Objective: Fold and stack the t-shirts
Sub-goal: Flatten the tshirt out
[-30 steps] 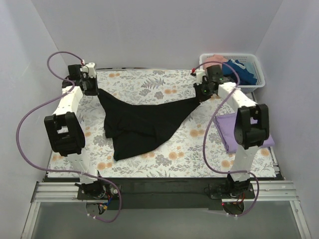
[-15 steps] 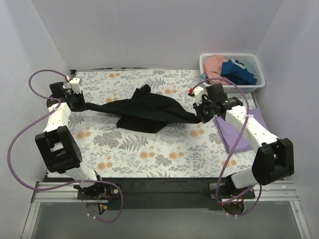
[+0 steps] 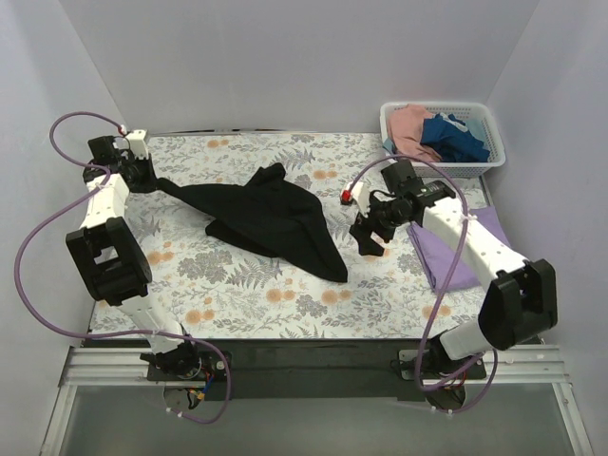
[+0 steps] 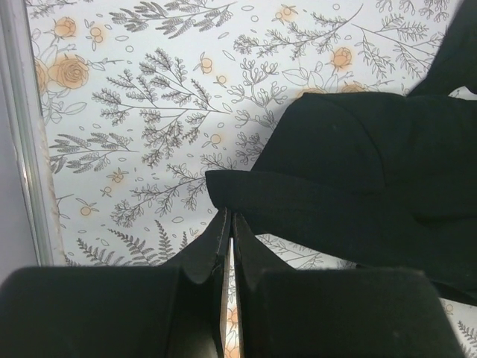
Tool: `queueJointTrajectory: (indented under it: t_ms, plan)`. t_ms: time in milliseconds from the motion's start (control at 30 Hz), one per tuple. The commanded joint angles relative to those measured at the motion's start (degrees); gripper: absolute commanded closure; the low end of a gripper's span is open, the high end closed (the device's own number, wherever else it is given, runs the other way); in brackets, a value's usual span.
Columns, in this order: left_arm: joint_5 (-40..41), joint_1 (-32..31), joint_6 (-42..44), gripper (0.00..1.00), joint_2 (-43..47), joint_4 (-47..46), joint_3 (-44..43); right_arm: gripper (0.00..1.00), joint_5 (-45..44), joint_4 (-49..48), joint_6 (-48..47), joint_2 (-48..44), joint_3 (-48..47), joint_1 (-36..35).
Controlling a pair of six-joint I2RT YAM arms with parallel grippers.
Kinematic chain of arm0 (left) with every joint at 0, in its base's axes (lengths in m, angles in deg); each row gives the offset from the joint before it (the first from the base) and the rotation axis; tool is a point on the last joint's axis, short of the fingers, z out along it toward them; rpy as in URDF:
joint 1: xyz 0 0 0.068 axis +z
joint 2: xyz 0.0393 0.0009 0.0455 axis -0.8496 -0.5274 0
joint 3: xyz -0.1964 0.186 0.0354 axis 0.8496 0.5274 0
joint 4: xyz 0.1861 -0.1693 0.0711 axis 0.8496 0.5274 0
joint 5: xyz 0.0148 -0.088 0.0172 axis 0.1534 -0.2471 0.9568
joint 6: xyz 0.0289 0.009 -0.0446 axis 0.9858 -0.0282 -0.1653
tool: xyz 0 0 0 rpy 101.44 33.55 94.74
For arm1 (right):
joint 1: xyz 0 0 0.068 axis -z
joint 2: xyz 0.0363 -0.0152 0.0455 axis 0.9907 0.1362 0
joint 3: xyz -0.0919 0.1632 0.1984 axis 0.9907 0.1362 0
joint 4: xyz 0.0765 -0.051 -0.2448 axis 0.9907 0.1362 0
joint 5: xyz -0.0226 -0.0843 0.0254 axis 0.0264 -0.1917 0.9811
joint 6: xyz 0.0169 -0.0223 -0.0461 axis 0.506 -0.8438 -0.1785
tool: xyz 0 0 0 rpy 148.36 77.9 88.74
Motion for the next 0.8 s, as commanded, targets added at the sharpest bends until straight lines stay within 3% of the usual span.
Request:
queueJointTrajectory:
  t_ms: [0,100,233,467,767]
  plan:
    - [-1.83,-0.07,0.52,1.0,0.41,2.1,-2.61,0.16,2.0,-1.62,-16.8,-4.72,3.64,-1.54]
    - [-1.92,-0.34,0.43,1.0,0.14,2.45,-2.26,0.28,0.79,-4.87,-21.05,-4.9,5.94,-5.49]
    - [-1.83,-0.42,0.7,1.0,0.58,2.54,-1.3,0.43,-2.38,-7.6,-18.7,-1.05,7.26,-13.21]
    - [-1.83,-0.51,0.78,1.0,0.41,2.89,-1.38,0.46,-7.83,-13.32,-14.65,4.76,10.78,-19.56]
    - [-1.92,-0.42,0.79,1.0,0.84,2.98,-1.21,0.43,-11.44,-17.54,-12.8,12.06,12.27,-20.18]
